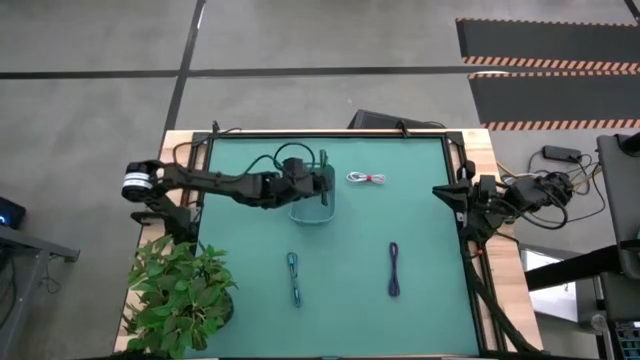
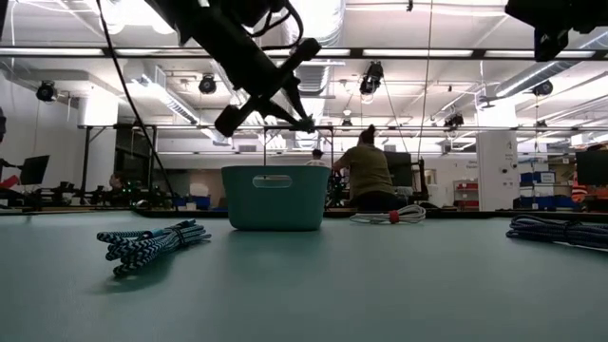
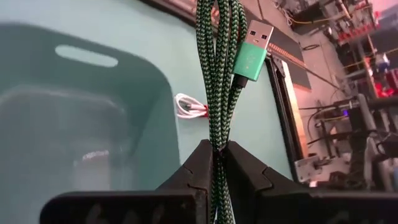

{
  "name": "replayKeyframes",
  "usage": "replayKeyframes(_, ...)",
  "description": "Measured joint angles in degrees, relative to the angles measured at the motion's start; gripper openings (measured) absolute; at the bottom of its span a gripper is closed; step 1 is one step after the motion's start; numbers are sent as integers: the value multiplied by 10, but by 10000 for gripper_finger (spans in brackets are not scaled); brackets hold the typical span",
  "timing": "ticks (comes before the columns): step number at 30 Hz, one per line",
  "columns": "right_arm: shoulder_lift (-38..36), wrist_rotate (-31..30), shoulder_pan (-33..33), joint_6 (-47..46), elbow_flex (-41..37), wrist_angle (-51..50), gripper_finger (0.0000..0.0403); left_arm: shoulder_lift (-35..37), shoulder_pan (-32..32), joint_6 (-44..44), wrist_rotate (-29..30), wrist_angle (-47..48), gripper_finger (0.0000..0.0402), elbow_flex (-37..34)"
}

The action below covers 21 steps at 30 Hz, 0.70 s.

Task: Pick and place USB-C Cables
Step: Put the green black charger cable into the bin

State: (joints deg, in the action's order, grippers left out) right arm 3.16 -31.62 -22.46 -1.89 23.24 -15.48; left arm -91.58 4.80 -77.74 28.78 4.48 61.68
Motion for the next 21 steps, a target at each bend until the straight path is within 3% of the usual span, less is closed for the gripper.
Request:
replayKeyframes(9, 0, 0, 0, 1, 0, -1, 27, 1, 9, -32, -34, 97, 13, 1)
replayKeyframes(21, 0, 0, 0, -4, 1, -1, 27, 0, 23, -12, -34, 116, 13, -2)
